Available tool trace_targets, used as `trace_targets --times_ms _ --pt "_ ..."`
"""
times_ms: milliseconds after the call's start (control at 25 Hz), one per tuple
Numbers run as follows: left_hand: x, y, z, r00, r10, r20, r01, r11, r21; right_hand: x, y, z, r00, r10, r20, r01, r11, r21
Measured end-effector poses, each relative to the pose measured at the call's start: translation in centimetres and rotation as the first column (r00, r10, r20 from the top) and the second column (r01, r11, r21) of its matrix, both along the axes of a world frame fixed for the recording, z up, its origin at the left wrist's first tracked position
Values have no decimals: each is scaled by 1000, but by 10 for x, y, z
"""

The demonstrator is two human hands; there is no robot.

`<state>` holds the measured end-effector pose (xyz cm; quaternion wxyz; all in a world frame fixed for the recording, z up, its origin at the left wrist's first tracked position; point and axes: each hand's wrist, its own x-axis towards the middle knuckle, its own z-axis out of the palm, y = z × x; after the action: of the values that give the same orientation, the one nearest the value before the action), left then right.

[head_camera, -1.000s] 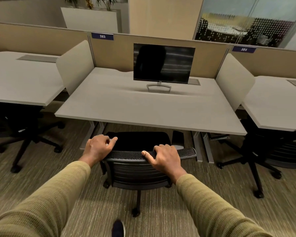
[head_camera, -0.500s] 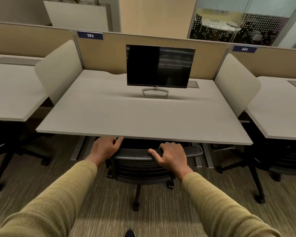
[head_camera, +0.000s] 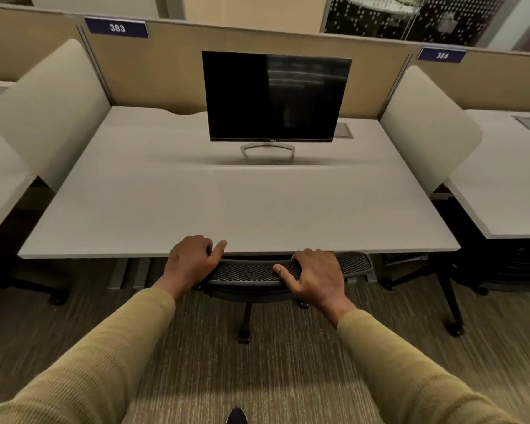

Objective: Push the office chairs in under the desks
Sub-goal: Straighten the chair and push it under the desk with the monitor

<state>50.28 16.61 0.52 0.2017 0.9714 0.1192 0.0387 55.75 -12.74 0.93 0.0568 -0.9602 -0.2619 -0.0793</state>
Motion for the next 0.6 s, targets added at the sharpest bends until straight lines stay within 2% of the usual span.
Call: trace_targets --times_ms 360,600 --pt "5 -1 12 999 -36 -33 37 999 30 3 1 16 999 -19 -49 18 1000 -10" --pt "12 -23 27 999 -22 -35 29 981 192 -1 -13 20 994 25 -109 -21 999 38"
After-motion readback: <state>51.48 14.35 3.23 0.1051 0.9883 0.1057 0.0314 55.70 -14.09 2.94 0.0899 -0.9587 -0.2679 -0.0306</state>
